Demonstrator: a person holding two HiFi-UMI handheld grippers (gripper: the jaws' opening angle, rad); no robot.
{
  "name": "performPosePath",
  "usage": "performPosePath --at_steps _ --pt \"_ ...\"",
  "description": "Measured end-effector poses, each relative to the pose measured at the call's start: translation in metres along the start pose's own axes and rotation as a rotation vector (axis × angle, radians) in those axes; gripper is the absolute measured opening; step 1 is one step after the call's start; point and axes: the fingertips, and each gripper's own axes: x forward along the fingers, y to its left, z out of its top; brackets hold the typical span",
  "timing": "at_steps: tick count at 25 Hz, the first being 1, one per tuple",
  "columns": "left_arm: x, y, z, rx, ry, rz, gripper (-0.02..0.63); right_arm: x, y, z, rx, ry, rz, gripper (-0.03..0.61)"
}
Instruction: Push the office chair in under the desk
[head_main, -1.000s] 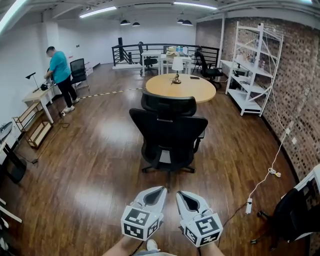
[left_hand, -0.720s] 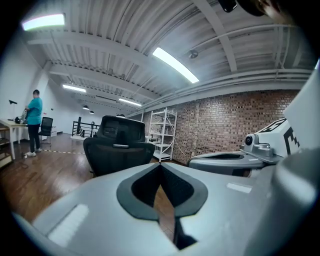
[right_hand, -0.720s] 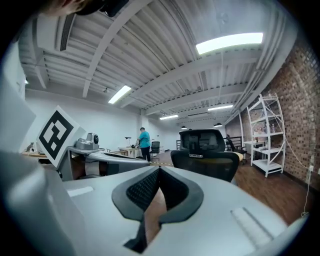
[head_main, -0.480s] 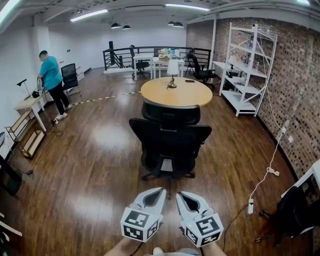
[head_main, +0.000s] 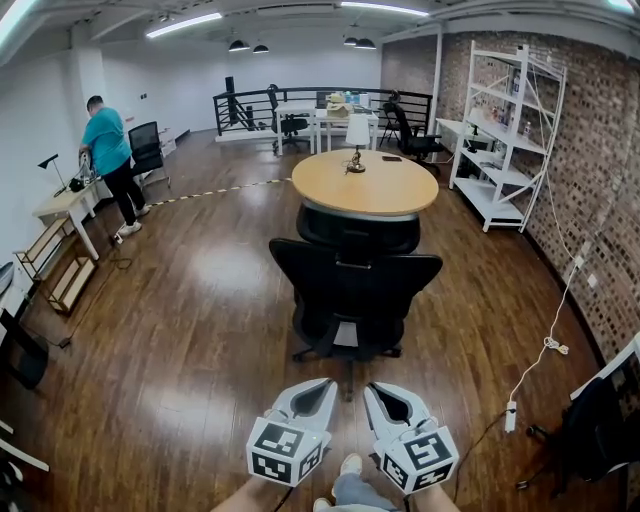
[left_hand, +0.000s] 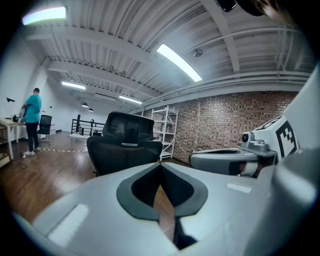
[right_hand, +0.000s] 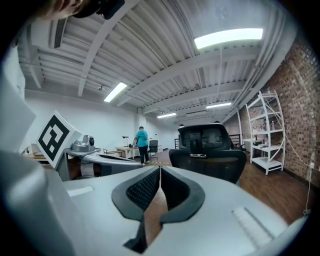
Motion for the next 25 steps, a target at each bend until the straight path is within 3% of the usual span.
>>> performPosePath --at_steps 13,25 --pt "0.077 0.052 0.028 0.031 -0.008 0.039 0.016 0.072 -0.063 0.019 -0.002 -0.042 0.031 0.013" --pt "0.161 0.074 0.057 0.055 -0.01 0.069 0.017 0.118 -0.138 0.035 0.003 -0.057 0.059 0.043"
